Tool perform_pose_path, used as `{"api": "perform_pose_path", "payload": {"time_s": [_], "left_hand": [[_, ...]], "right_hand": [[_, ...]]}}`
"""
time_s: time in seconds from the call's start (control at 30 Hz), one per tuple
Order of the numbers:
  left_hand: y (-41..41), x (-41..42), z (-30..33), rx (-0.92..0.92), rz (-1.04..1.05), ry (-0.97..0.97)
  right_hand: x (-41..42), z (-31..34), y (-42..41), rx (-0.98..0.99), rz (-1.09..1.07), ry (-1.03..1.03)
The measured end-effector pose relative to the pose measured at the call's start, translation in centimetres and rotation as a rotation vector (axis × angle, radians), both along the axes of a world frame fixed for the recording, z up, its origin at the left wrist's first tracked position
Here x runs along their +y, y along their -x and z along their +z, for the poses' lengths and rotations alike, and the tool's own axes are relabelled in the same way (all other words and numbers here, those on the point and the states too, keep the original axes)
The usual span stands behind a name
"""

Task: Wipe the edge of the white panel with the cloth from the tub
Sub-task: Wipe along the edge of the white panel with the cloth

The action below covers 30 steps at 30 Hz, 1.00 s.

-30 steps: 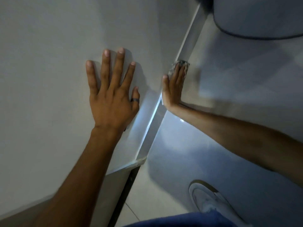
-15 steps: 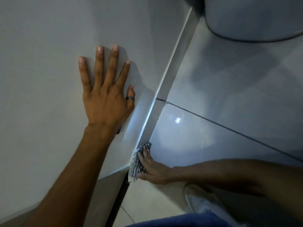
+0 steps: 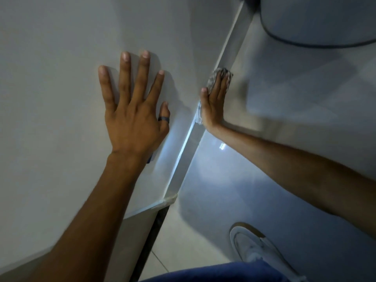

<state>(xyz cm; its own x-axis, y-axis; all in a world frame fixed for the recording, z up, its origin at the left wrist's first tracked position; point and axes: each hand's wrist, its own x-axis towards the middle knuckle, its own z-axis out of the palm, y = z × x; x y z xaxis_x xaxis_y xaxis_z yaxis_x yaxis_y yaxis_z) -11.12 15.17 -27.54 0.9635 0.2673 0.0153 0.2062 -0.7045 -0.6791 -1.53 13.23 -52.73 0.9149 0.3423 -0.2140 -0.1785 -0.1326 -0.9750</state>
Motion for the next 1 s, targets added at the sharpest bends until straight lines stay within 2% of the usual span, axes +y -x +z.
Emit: {"api": "perform_pose_path", "payload": {"time_s": [0.17,0.37,0.43,0.5,0.67,0.8,1.0], "left_hand": [[-0.2,0.0,-0.5,-0.028,-0.005,0.028],[-1.6,0.7,-1.3,-0.058,-0.033,0.037],[-1.8,0.9,-1.6,-0.070,-0.041,0.034],[-1.7,0.9,-1.8,-0.086,-0.047,0.030],[-2.2,1.3,-2.4,-0.100,-0.074,0.005],[-2.8,1.3,-3.0,-0.119,-0.065,0.030],[-3.6,1.4,-3.7,-0.119,-0.068,0.021]], "right_hand": [[-1.5,0.0,7.0,-0.022,0.179,0.009],[-7.4,-1.8,23.0,-0.024,0.877,-0.017],[-7.4,-1.7,24.4,-0.013,0.946,-0.024],[-6.9,-1.4,22.9,0.035,0.831,-0.060],[-2.8,-0.3,13.5,0.149,0.373,-0.071],[0.4,-0.3,2.1,-0.014,0.021,-0.069],[1.6,-0.2,-13.1,-0.091,-0.190,-0.016]]}}
